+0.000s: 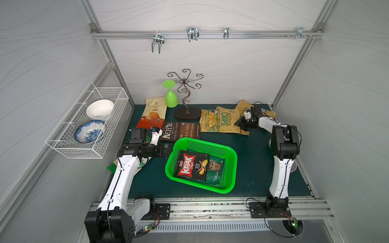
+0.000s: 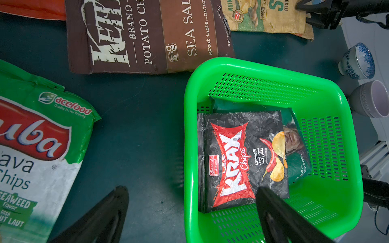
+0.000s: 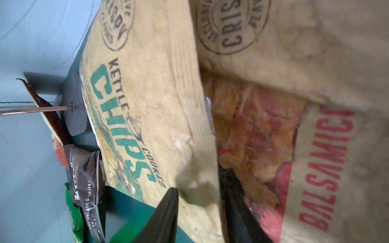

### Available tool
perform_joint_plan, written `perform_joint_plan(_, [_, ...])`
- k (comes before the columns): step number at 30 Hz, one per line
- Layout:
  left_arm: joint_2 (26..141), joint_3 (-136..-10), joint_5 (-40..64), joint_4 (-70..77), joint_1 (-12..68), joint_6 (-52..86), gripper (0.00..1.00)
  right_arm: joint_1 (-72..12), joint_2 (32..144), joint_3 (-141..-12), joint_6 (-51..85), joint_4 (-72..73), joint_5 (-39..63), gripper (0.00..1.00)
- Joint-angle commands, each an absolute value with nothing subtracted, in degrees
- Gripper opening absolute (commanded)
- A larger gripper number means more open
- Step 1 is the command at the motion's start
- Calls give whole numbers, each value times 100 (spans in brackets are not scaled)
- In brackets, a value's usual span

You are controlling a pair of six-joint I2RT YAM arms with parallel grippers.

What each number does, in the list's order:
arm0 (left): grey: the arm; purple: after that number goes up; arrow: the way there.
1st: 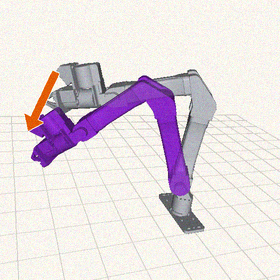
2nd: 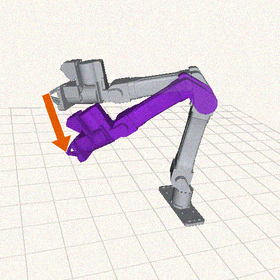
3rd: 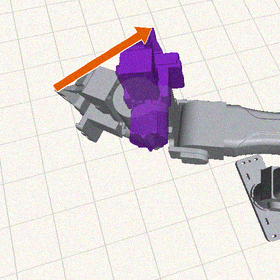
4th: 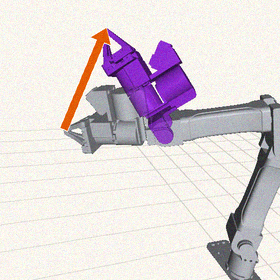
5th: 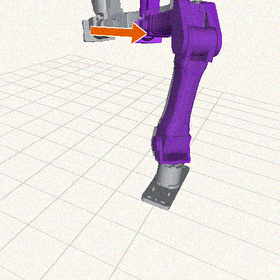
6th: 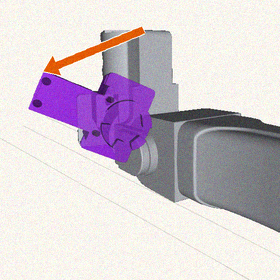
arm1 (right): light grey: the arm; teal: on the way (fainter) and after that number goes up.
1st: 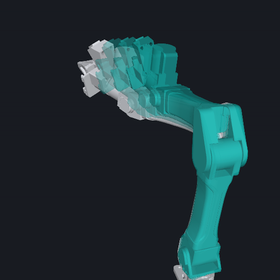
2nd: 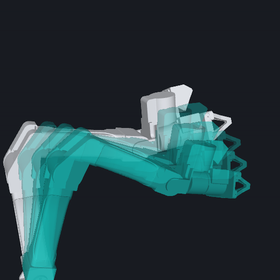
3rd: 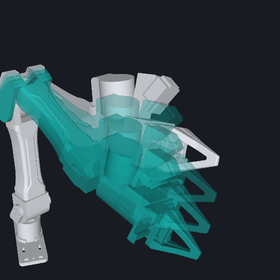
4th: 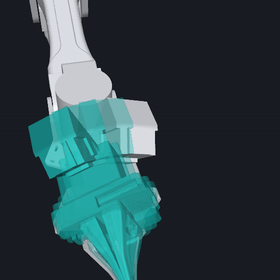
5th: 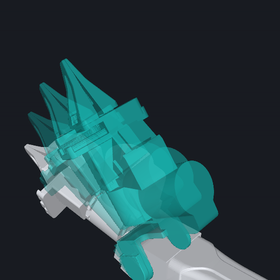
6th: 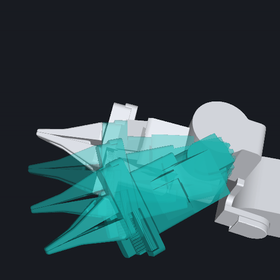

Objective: Put the potato chips into the basket
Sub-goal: Pick up the potato chip from the center of the board.

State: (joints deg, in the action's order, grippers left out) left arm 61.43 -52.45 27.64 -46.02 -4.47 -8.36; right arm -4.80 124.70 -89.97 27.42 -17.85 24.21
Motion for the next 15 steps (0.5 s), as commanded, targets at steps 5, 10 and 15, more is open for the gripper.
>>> perform_joint_plan(5, [6128, -5273, 2817, -4465, -475, -879, 99, -593, 12003, -8780, 2694, -1525, 2533, 21])
perform_joint_plan(10, [6133, -5274, 2819, -4464, -472, -879, 99, -617, 11703, -8565, 2678, -1437, 2447, 5])
perform_joint_plan(15, [6124, -5273, 2819, -4465, -473, -879, 99, -632, 11276, -8210, 2737, -1283, 2519, 0])
